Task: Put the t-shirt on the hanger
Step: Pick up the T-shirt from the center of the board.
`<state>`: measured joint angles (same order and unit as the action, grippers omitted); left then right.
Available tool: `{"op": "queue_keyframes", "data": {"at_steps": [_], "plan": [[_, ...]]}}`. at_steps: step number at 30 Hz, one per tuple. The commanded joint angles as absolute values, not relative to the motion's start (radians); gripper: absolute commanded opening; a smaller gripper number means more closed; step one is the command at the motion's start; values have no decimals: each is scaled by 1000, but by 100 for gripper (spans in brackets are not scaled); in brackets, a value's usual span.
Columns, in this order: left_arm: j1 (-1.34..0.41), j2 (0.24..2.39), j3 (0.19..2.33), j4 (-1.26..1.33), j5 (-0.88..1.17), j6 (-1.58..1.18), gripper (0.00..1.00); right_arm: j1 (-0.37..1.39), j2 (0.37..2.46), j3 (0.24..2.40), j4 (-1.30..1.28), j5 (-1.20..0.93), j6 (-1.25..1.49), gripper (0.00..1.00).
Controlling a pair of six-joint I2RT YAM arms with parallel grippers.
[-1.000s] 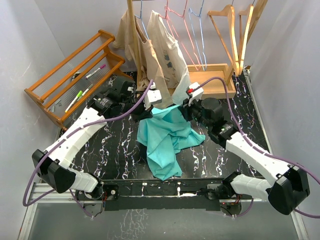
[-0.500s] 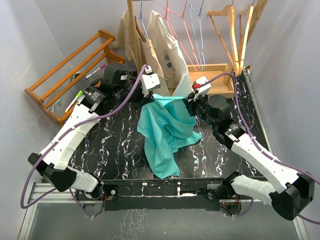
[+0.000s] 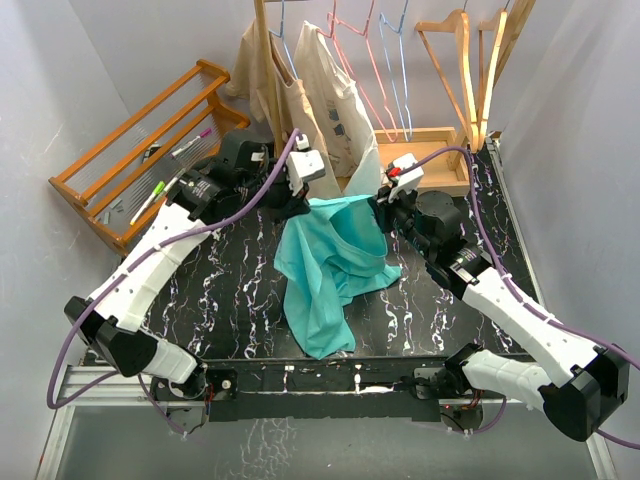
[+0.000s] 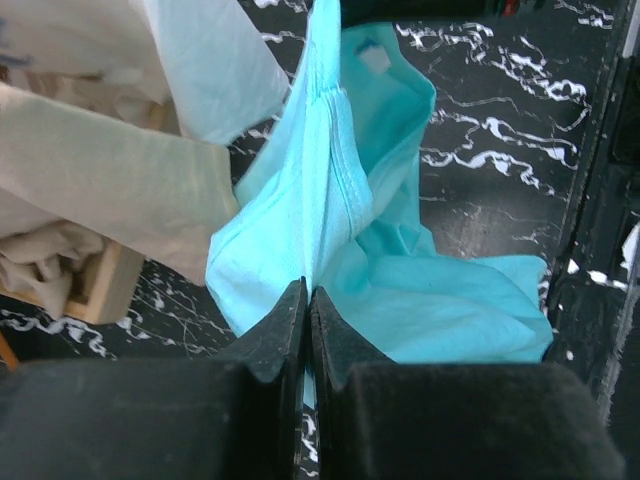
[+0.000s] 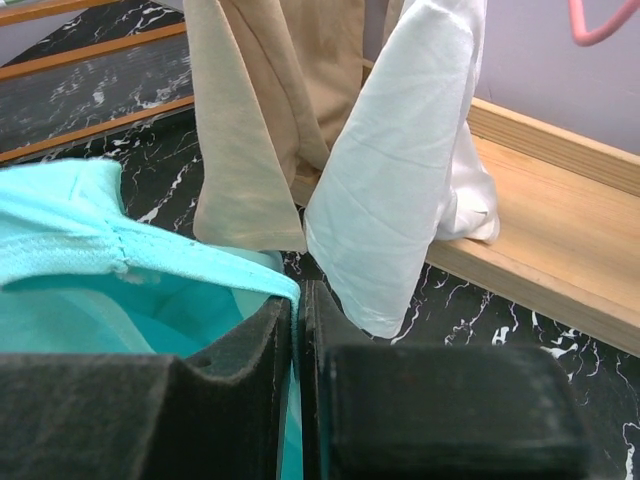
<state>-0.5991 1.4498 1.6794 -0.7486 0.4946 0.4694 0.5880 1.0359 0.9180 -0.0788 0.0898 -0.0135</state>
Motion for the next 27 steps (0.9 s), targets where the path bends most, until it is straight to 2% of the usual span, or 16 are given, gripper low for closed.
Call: {"op": "queue_keyframes", "data": {"at_steps": [1, 2, 4, 6, 10, 12, 19, 27], "plan": [[-589, 1379, 1585, -762, 518, 417, 0, 568, 1033, 962, -52, 173, -48, 8], [-589, 1374, 1560, -758, 533, 417, 1, 568, 1035, 968, -55, 163, -52, 8], [-592, 1345, 1518, -752, 561, 419, 13, 569, 1036, 972, -60, 132, -57, 8], [-591, 1330, 1484, -753, 602, 433, 27, 569, 1027, 963, -56, 81, -59, 8], [-591, 1304, 1401, -723, 669, 472, 63, 568, 996, 922, -58, -31, -63, 8], [-591, 1297, 1367, -689, 666, 494, 72, 568, 983, 905, -82, -74, -71, 8], [-590, 1363, 1401, -609, 736, 554, 81, 569, 922, 853, -161, -177, -106, 8], [-592, 1527, 1522, -608, 894, 691, 86, 569, 877, 824, -183, -231, -106, 8]]}}
